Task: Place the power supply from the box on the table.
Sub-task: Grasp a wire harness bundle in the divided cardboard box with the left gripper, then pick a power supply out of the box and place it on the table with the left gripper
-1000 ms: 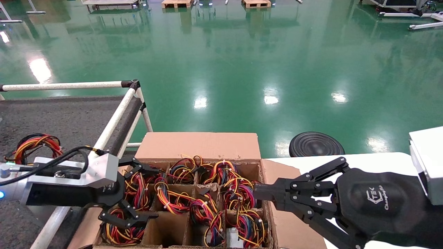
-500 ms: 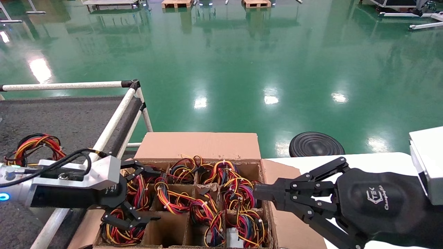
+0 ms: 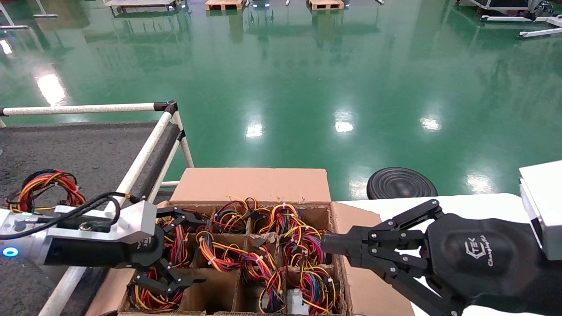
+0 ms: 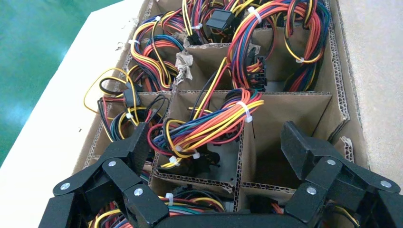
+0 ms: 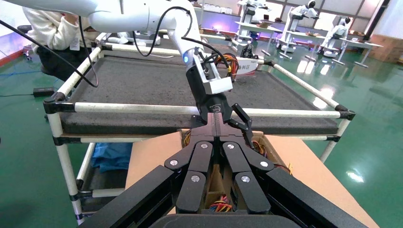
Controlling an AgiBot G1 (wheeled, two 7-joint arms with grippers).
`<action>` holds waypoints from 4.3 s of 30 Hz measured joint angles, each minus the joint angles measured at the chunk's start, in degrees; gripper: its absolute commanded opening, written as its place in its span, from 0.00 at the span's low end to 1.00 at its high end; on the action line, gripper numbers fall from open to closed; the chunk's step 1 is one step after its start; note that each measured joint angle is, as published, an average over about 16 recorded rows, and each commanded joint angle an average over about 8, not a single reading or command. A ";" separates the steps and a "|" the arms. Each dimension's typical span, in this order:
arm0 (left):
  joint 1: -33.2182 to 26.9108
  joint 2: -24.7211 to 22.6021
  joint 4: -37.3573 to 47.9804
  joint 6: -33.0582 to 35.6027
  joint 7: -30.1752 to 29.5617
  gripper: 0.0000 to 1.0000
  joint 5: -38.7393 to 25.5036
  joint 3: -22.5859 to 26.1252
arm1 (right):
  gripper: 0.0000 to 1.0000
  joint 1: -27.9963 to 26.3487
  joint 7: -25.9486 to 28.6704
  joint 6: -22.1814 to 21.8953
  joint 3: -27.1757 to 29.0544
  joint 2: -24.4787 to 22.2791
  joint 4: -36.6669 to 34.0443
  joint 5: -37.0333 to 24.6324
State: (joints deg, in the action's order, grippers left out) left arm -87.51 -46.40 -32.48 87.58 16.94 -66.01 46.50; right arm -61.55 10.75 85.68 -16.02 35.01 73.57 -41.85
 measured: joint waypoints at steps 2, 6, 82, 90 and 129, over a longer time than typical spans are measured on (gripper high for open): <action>-0.05 -0.18 0.33 0.08 0.22 0.00 0.02 0.07 | 0.00 0.00 0.00 0.00 0.00 0.00 0.00 0.00; -0.15 -0.50 0.95 0.24 0.65 0.00 0.07 0.18 | 0.00 0.00 0.00 0.00 0.00 0.00 0.00 0.00; -1.53 1.08 4.82 3.88 6.85 0.00 5.80 0.03 | 0.00 0.00 0.00 0.00 0.00 0.00 0.00 0.00; -6.18 1.44 1.97 4.35 5.78 0.00 4.56 -1.27 | 0.00 0.00 0.00 0.00 0.00 0.00 0.00 0.00; -30.88 1.73 -12.23 4.20 -2.55 0.00 -13.63 -7.67 | 0.00 0.00 0.00 0.00 0.00 0.00 0.00 0.00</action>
State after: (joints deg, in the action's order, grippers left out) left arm -118.39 -44.67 -44.71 91.78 14.39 -79.64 38.82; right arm -61.55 10.75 85.68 -16.02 35.01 73.57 -41.85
